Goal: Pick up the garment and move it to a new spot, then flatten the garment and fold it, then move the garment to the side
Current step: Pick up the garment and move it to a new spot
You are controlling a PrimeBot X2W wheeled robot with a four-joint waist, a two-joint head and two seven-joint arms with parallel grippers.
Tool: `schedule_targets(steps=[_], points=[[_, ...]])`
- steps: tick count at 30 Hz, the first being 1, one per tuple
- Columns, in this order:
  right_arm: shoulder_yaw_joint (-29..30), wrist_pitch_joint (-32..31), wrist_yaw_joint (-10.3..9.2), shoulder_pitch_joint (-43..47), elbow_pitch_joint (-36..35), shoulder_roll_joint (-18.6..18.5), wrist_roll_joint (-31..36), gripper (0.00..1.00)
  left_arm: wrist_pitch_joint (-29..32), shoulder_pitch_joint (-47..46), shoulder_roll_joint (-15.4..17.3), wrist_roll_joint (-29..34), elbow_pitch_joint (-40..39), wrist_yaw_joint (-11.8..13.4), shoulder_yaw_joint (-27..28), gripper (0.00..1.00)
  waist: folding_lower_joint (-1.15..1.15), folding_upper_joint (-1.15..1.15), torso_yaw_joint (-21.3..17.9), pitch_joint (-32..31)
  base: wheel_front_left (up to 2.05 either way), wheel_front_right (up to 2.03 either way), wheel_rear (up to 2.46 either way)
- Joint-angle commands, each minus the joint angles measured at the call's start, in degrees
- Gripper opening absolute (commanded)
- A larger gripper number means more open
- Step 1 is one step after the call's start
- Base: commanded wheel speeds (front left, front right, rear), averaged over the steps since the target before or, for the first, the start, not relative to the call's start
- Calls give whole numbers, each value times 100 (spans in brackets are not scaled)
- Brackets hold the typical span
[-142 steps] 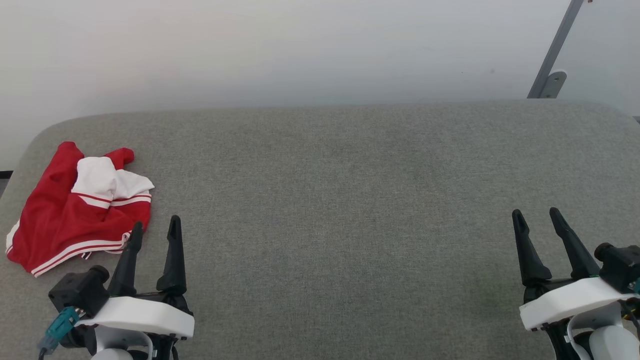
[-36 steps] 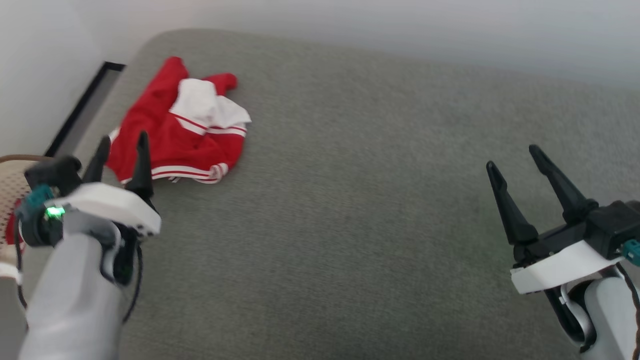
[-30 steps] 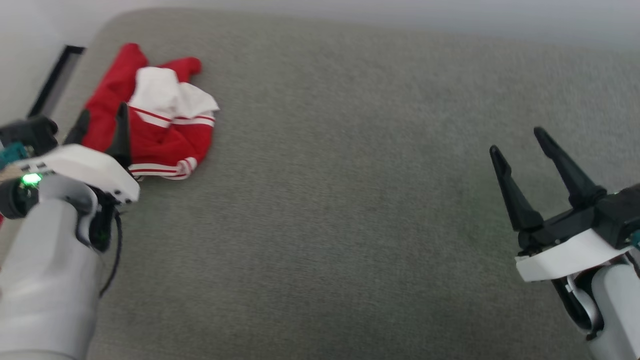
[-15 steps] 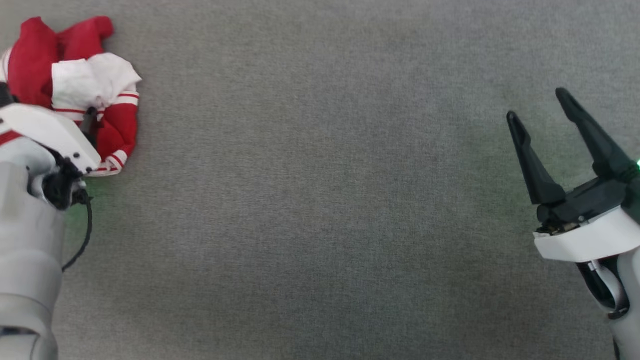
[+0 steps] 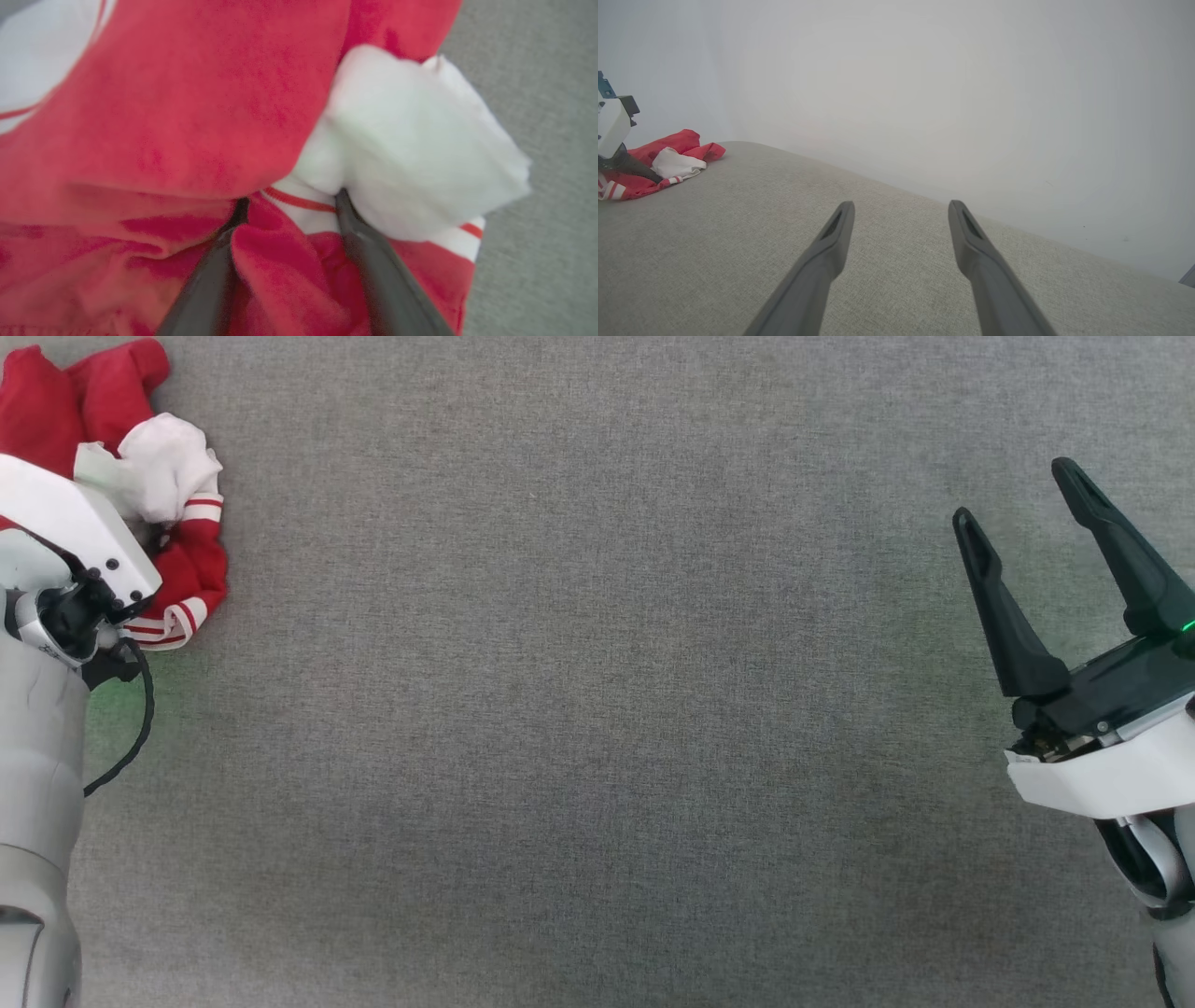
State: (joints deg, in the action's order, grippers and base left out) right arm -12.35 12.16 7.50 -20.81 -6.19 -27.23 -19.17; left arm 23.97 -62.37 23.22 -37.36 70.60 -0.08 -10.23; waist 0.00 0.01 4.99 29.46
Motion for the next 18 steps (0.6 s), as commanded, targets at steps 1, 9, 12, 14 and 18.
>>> schedule_targets(steps=[1, 9, 12, 14, 18], points=[[25, 6, -2, -71, -47, 32, 5, 100, 359, 885, -632, 54, 557, -59, -232, 0, 0, -1, 1, 4, 0, 0, 0], [226, 83, -2, 113, 38, 145, 25, 100, -713, 60, 84, 184, 86, -384, -255, 0, 0, -1, 137, -285, 0, 0, 0], [298, 118, -2, 218, 107, 232, 26, 100, -1040, -225, 279, 312, -101, -491, -350, 0, 0, -1, 202, -511, 0, 0, 0], [358, 148, -2, 286, 160, 294, 29, 100, -1155, -342, 363, 413, -187, -538, -435, 0, 0, -1, 244, -653, 0, 0, 0], [440, 173, -2, 429, 216, 412, 57, 100, -1304, -562, 430, 492, -386, -595, -564, 0, 0, -1, 322, -911, 0, 0, 0]])
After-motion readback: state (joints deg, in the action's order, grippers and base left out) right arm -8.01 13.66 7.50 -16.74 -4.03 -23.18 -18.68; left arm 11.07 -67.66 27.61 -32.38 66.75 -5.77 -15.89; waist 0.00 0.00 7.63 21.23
